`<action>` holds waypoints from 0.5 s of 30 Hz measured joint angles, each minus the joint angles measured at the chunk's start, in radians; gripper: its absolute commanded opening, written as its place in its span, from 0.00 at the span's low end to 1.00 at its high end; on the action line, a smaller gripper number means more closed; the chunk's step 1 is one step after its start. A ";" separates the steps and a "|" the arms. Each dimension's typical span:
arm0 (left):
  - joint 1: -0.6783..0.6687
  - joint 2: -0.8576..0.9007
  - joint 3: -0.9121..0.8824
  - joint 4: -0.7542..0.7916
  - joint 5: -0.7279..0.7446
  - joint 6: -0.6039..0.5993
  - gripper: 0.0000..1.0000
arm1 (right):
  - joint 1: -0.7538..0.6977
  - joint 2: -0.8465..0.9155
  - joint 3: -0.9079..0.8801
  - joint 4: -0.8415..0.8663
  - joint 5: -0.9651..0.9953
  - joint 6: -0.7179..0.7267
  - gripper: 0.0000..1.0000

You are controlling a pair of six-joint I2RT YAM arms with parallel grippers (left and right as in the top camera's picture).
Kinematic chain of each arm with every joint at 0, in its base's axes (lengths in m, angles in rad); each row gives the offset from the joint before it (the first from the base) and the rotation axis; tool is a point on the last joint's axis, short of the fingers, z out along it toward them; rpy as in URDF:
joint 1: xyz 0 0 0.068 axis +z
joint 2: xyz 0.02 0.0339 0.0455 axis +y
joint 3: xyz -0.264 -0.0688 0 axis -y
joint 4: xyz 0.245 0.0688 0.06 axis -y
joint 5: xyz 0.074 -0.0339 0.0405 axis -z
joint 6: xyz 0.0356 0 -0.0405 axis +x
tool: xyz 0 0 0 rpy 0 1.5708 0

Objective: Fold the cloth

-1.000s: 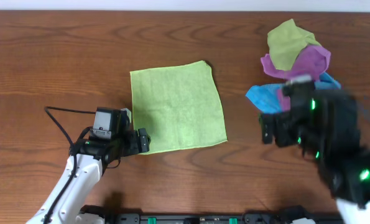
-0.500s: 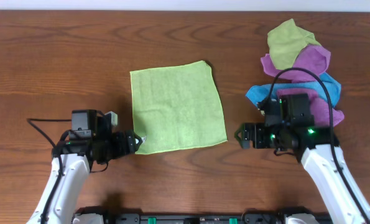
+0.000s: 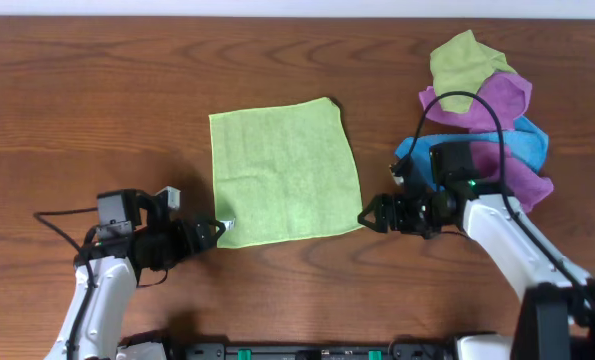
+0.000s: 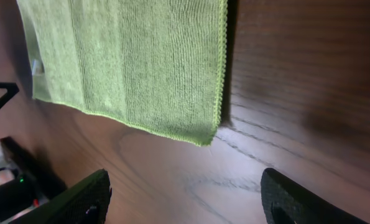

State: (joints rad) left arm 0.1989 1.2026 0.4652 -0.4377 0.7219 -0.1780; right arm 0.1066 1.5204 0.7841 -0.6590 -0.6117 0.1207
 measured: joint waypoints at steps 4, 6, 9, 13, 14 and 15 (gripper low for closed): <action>0.004 0.025 0.000 0.053 0.052 -0.005 0.89 | 0.000 0.049 0.000 0.028 -0.035 -0.008 0.74; 0.004 0.055 0.000 0.058 0.066 -0.005 0.87 | 0.000 0.074 0.000 0.050 -0.047 -0.011 0.73; 0.004 0.108 0.000 0.076 0.088 -0.005 0.86 | 0.000 0.106 0.000 0.065 -0.058 -0.012 0.73; 0.004 0.166 0.000 0.085 0.105 -0.005 0.85 | 0.000 0.138 0.000 0.093 -0.071 -0.013 0.72; 0.004 0.175 0.000 0.087 0.109 -0.005 0.85 | 0.000 0.143 0.000 0.097 -0.071 -0.014 0.71; 0.004 0.188 0.000 0.091 0.119 -0.005 0.85 | 0.000 0.150 0.000 0.102 -0.073 -0.014 0.71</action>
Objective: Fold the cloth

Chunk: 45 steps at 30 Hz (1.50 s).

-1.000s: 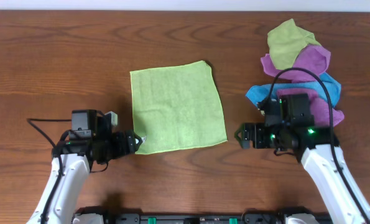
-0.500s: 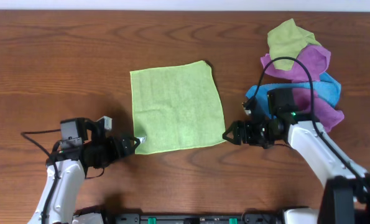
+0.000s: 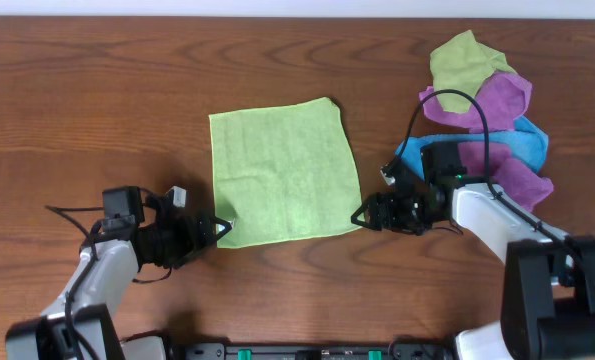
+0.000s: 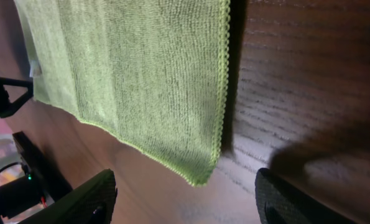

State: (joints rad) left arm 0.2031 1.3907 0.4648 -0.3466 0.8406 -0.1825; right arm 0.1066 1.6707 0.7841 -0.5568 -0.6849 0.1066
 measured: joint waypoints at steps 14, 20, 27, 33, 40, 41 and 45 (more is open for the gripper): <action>0.000 0.061 -0.010 0.030 0.105 0.002 0.84 | 0.004 0.083 0.008 0.083 -0.086 0.031 0.58; 0.000 0.076 -0.018 0.035 0.102 0.004 0.66 | 0.034 0.090 0.009 0.080 -0.100 0.036 0.52; 0.000 0.085 -0.032 0.037 0.084 -0.004 0.06 | 0.034 0.100 0.008 0.073 -0.060 0.045 0.08; 0.000 0.086 -0.032 0.079 0.073 -0.035 0.06 | 0.034 0.101 0.008 0.046 -0.047 0.054 0.01; 0.000 0.086 -0.031 0.093 0.110 -0.054 0.06 | 0.034 0.092 0.013 -0.037 -0.045 0.053 0.02; 0.000 0.086 -0.028 0.093 0.122 -0.055 0.06 | 0.034 0.082 0.016 -0.039 -0.044 0.053 0.02; 0.000 0.080 0.020 0.093 0.152 -0.060 0.06 | 0.034 -0.007 0.057 -0.041 -0.033 0.055 0.01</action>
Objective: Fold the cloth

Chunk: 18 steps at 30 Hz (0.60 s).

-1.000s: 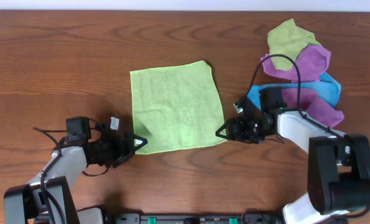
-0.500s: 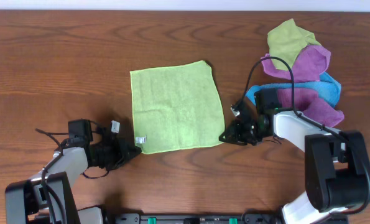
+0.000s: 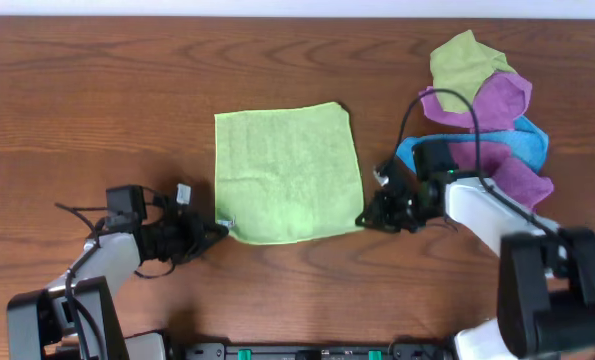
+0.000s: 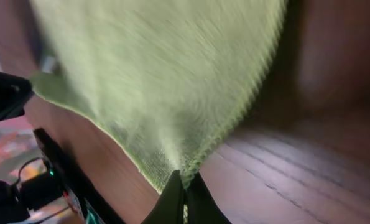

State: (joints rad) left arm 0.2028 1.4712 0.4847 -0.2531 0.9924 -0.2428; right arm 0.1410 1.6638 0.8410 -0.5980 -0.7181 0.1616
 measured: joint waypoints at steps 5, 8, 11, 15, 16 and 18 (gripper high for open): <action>-0.025 -0.017 0.105 0.057 -0.035 -0.039 0.06 | 0.001 -0.056 0.051 0.068 0.020 0.040 0.02; -0.060 -0.020 0.153 0.152 -0.105 -0.097 0.06 | 0.011 -0.056 0.064 0.162 0.039 0.083 0.01; -0.093 -0.021 0.164 0.243 -0.161 -0.147 0.06 | 0.035 -0.055 0.083 0.219 0.092 0.126 0.02; -0.115 -0.017 0.165 0.365 -0.228 -0.184 0.06 | 0.056 -0.042 0.125 0.260 0.163 0.156 0.02; -0.116 -0.013 0.165 0.392 -0.242 -0.190 0.06 | 0.057 -0.029 0.141 0.266 0.174 0.161 0.02; -0.115 0.006 0.166 0.440 -0.264 -0.204 0.06 | 0.057 0.012 0.188 0.270 0.190 0.168 0.02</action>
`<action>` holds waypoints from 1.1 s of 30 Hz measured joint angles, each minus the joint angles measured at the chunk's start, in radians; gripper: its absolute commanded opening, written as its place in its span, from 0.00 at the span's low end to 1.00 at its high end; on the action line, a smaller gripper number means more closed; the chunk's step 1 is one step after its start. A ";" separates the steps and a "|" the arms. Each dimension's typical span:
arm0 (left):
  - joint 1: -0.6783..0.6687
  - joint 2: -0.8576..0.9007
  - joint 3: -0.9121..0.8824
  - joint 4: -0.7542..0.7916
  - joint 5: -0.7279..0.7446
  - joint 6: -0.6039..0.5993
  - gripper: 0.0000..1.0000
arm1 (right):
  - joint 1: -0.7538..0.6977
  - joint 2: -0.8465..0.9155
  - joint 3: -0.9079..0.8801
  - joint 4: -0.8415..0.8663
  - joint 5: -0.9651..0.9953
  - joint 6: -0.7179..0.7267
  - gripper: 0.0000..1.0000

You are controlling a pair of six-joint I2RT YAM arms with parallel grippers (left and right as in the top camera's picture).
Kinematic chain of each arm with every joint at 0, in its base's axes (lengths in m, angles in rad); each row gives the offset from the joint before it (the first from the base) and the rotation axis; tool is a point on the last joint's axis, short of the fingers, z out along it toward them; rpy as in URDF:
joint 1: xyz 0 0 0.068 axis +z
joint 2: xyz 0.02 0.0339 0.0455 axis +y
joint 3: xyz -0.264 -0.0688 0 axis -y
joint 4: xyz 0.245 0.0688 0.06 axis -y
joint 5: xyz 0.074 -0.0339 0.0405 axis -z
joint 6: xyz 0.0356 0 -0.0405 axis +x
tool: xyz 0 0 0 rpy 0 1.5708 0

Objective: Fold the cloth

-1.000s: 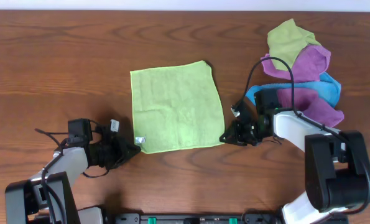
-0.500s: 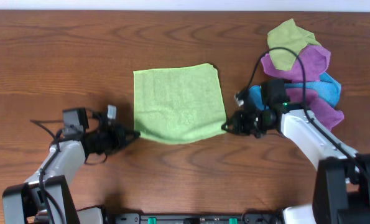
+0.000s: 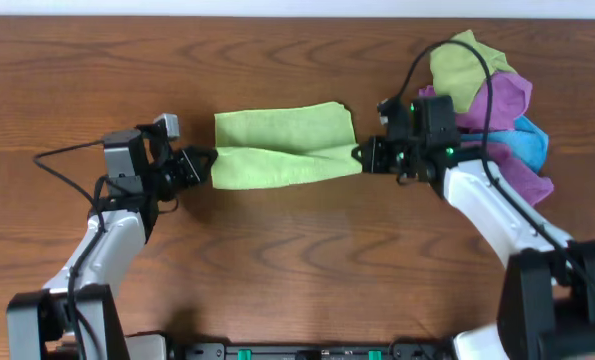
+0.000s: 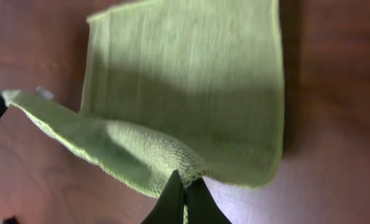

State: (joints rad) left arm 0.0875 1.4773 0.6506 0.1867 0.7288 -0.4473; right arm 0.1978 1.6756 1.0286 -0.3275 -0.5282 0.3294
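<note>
The green cloth lies in the middle of the table as a narrow band, its near edge raised and doubled back over the rest. In the overhead view my left gripper is at the raised left corner and looks shut on it. My right gripper holds the raised right corner. In the right wrist view the right gripper is shut on that corner of the green cloth, and the held edge sags away to the left above the flat layer.
A pile of other cloths, yellow-green, purple and blue, lies at the back right, close behind my right arm. The brown wooden table spreads out on all sides. Black cables trail from both arms.
Both grippers have moved from the cloth's near corners toward its far edge, taking those corners along. The near edge is now off the table and the cloth shows as a narrower band.
First the cloth lay flat with both grippers open just outside its near corners. Half a second later they were closer to those corners. Then each was shut on a corner, low at the table. Now the corners are held up over the cloth, near its far edge.
</note>
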 measured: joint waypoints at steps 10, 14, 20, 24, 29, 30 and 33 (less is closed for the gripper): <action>-0.001 0.161 0.023 0.248 -0.057 -0.082 0.06 | 0.000 0.230 0.223 -0.010 0.029 0.000 0.02; -0.001 0.261 0.108 0.251 -0.063 -0.101 0.06 | 0.000 0.277 0.319 -0.005 0.032 0.000 0.02; -0.001 0.379 0.252 0.239 -0.064 -0.104 0.06 | 0.000 0.356 0.413 0.000 0.046 -0.001 0.02; -0.001 0.443 0.327 0.209 -0.055 -0.106 0.06 | 0.000 0.403 0.444 0.001 0.055 0.000 0.02; -0.001 0.466 0.340 0.138 -0.004 -0.103 0.06 | 0.000 0.412 0.449 -0.073 0.058 -0.001 0.01; -0.001 0.466 0.341 0.113 0.007 -0.101 0.06 | 0.000 0.412 0.450 -0.095 0.059 -0.004 0.01; -0.001 0.466 0.343 0.034 0.039 -0.090 0.06 | 0.000 0.412 0.454 -0.165 0.058 -0.008 0.01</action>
State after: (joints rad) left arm 0.0868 1.9430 0.9939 0.2211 0.7677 -0.5369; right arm 0.1978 2.0880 1.4822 -0.4923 -0.4698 0.3210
